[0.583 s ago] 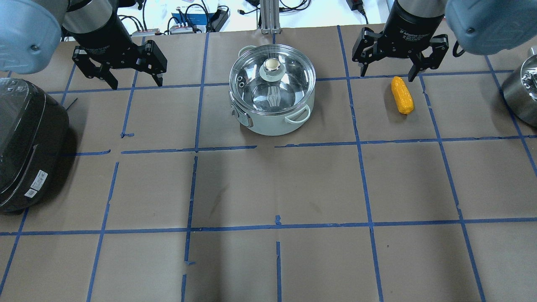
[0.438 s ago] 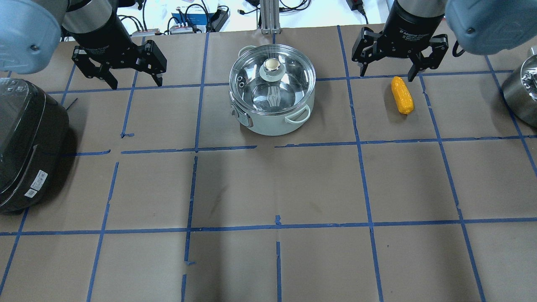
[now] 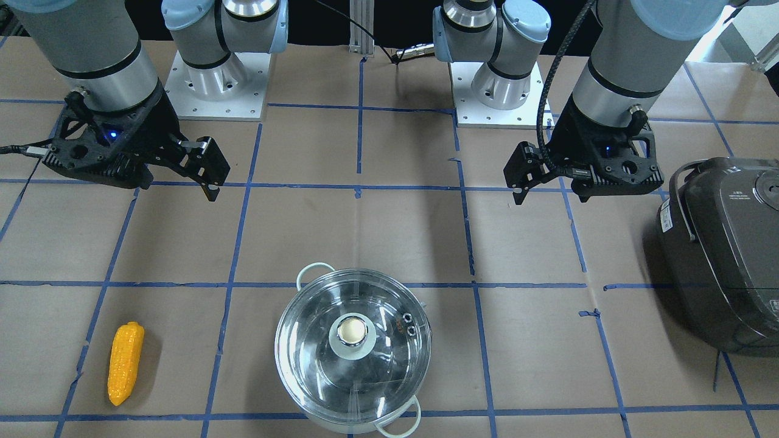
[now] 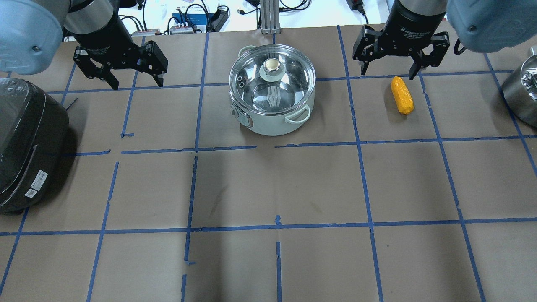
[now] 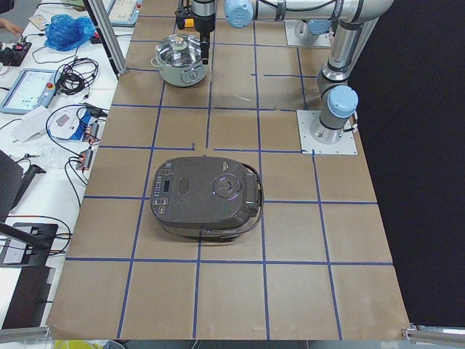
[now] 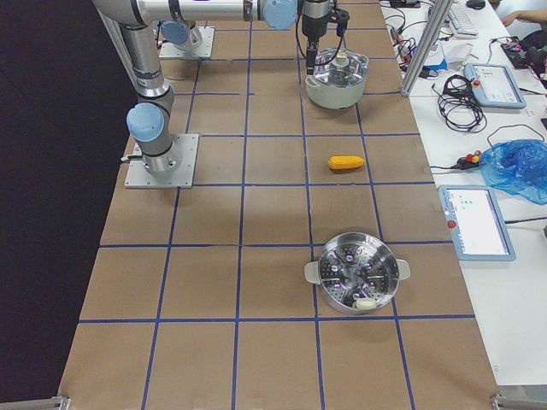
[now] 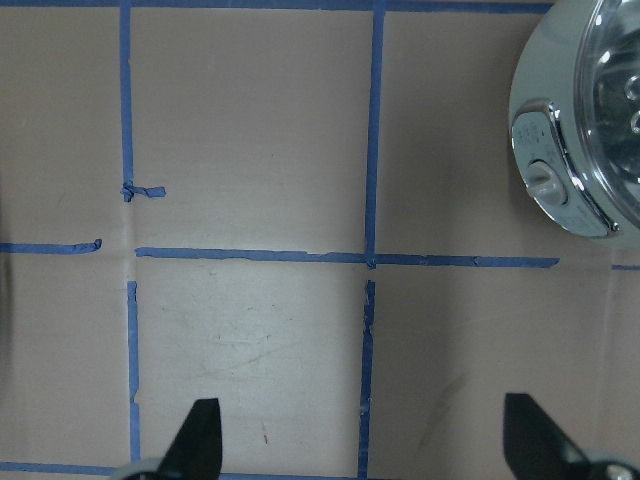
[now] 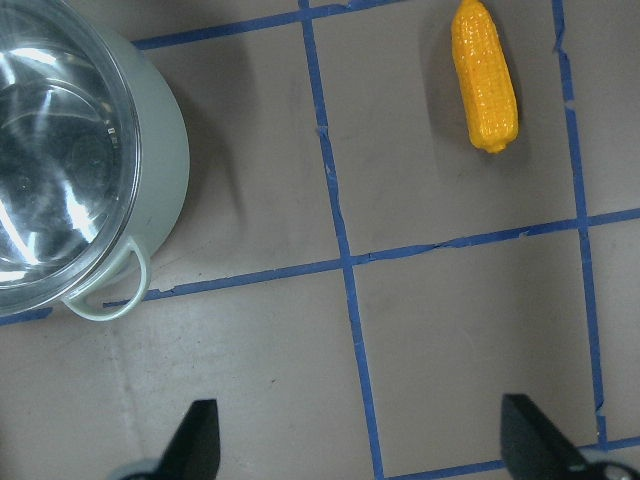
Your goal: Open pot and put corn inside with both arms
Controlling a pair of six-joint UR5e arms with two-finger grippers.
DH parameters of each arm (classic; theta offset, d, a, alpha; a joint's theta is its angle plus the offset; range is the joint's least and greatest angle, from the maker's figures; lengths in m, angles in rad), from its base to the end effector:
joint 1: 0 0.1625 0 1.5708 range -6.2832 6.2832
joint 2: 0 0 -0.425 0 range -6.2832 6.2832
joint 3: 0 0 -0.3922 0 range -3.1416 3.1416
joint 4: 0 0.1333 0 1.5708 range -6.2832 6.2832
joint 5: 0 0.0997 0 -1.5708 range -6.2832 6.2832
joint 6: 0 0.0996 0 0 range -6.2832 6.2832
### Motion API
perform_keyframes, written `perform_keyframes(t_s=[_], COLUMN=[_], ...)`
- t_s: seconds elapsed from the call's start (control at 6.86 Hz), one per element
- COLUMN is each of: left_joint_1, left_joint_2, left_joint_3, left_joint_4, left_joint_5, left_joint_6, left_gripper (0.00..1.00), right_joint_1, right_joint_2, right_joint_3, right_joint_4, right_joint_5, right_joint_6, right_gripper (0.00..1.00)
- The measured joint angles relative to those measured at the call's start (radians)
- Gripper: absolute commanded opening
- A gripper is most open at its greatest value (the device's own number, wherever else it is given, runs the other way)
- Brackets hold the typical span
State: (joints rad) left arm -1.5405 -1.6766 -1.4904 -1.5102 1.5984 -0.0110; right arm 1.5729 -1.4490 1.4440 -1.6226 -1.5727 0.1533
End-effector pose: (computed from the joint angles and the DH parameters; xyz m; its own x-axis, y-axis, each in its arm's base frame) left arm -0.1141 -0.5438 0.4792 -0.9987 -0.0422 -0.0272 -0.0413 0.9985 -0.0355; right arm 0.1343 -0.5487 0.4925 -0.9886 0.1505 -0.0068 0.1506 0.9870 -0.0564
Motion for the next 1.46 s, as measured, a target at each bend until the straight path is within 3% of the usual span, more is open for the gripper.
perform_keyframes(t_s=[0.29,0.58,0.88,1.17,1.31,1.46], left_joint_1=[-0.015,-0.088,-0.184,-0.256,-0.283,-0.300], left_joint_2=[-0.029,-0.129,-0.283,-0.395,-0.449,-0.500], left_joint_3=[0.037,0.134,0.280,0.369,0.382,0.394], left_joint_4=[0.000,0.004,0.035,0.077,0.143,0.203], left_joint_5=[0.003,-0.032,-0.089,-0.102,-0.103,-0.104], left_joint_6=[-0.007,-0.066,-0.130,-0.219,-0.265,-0.305], left_gripper=[1.00,1.00,1.00,1.00,1.00,1.00], right_joint_1=[-0.057,-0.151,-0.198,-0.213,-0.216,-0.216], right_joint_2=[0.105,0.241,0.392,0.471,0.490,0.500], right_joint_3=[-0.108,-0.122,-0.072,0.012,0.053,0.082], right_joint_4=[0.029,-0.016,-0.227,-0.415,-0.487,-0.525], right_joint_5=[-0.004,-0.008,-0.005,-0.005,-0.005,-0.006], right_joint_6=[-0.060,-0.183,-0.274,-0.329,-0.336,-0.338], right_gripper=[1.00,1.00,0.96,0.90,0.77,0.46])
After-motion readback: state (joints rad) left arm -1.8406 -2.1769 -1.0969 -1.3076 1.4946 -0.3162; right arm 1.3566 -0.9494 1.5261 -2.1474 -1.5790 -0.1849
